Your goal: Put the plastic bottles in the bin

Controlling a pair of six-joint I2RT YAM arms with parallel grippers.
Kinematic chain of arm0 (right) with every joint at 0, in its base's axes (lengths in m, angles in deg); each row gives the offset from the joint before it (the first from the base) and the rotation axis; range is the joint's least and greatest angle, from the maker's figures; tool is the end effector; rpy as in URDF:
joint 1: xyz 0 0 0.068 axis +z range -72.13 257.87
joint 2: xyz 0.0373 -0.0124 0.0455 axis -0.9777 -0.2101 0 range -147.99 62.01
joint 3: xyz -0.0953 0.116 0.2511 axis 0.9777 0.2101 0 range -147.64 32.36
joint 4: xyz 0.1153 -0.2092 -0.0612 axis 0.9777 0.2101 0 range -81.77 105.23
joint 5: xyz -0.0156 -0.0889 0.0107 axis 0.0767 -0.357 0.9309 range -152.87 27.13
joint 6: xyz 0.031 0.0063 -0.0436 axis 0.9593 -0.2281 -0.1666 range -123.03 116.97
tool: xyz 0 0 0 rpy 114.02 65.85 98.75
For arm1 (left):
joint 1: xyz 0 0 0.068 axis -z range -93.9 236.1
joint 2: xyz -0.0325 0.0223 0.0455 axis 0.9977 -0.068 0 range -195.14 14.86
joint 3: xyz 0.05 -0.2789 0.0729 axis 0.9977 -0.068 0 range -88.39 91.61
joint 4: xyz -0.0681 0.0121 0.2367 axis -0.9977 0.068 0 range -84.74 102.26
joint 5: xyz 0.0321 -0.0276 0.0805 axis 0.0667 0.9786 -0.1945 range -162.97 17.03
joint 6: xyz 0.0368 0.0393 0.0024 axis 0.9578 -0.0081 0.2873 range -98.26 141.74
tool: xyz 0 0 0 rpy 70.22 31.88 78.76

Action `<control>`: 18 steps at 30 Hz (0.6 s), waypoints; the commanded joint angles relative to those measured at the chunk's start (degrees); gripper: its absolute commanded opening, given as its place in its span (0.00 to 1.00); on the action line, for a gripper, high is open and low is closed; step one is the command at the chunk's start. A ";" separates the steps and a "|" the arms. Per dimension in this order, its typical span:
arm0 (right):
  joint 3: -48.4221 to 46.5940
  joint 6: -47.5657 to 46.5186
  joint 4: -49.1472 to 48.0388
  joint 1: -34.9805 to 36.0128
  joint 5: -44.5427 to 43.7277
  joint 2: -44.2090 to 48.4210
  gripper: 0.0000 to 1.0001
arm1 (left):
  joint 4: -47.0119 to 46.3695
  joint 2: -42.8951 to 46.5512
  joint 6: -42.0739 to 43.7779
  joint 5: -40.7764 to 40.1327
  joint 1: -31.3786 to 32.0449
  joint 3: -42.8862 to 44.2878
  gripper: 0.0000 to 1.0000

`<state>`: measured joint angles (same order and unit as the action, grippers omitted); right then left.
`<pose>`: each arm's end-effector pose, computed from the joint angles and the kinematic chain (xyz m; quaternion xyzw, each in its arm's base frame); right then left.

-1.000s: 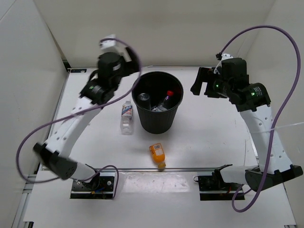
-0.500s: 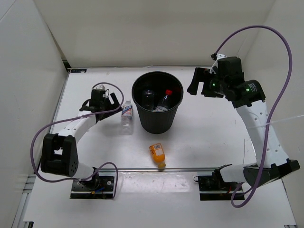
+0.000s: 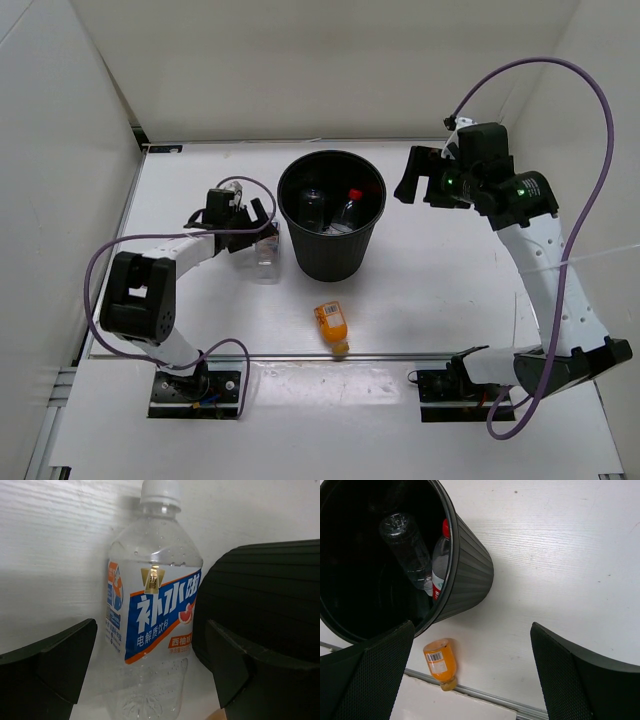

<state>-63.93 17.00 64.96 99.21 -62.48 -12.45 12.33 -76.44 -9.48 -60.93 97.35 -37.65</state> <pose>0.2086 0.0816 0.4657 -0.0117 0.8865 0.1661 0.4317 0.3055 -0.0683 0.2140 -0.1235 0.9198 -0.2213 0.2995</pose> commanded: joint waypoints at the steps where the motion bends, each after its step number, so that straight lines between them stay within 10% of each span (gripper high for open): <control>1: 0.31 -1.14 -1.80 -0.25 -0.55 1.86 1.00 | -1.45 -0.18 -0.68 2.29 0.36 1.64 1.00; 7: 2.15 -1.14 -1.80 -0.25 -0.56 2.39 1.00 | -1.45 -4.57 -3.31 5.89 0.88 1.64 1.00; 14: 2.69 -1.14 -2.33 -0.25 -1.09 2.39 1.00 | 6.45 -5.29 -3.23 5.38 -0.17 3.66 0.57; 18: 3.21 -1.14 -2.33 -0.25 -1.09 2.39 1.00 | 11.38 1.12 -2.70 -2.17 -0.17 7.34 0.53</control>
<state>-61.33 16.87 64.63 99.21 -62.90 -11.38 18.58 -81.32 -12.74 -58.03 97.61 -34.09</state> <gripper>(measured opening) 0.998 0.794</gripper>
